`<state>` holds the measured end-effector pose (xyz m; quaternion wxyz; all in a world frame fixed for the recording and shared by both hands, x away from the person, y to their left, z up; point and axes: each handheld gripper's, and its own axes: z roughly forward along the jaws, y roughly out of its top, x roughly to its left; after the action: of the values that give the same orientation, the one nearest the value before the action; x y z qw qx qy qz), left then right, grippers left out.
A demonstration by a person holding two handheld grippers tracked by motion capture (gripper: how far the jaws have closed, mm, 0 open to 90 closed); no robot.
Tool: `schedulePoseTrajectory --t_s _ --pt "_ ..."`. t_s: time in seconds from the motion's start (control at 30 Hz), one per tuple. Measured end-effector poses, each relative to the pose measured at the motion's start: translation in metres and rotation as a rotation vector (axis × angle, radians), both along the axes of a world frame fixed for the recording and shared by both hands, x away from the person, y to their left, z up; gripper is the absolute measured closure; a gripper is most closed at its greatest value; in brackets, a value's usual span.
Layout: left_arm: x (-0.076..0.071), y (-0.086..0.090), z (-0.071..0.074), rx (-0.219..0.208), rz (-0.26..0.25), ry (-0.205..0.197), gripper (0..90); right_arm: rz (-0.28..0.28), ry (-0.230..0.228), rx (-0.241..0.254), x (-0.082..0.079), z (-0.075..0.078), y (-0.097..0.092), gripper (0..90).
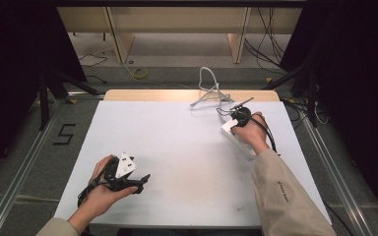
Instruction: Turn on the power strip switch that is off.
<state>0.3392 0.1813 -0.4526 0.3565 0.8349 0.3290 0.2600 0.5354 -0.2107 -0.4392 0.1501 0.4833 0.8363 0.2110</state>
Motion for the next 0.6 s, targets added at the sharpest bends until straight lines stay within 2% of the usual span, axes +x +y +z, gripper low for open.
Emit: schedulePoseTrajectory --t_s 0.27,0.37,0.6 --pt "0.0000 -0.0001 -0.0003 -0.001 0.000 0.001 20.6 -0.009 -0.001 0.019 -0.0004 -0.0004 -0.0018 90.0" --pt "0.0001 0.0000 -0.0004 -0.001 0.000 0.003 20.6 -0.015 0.002 0.042 -0.0001 0.0003 -0.0041 90.0" --pt "0.0004 0.0001 -0.0005 -0.002 0.001 0.005 20.7 -0.014 -0.036 0.049 -0.0029 -0.0017 -0.0063 85.4"
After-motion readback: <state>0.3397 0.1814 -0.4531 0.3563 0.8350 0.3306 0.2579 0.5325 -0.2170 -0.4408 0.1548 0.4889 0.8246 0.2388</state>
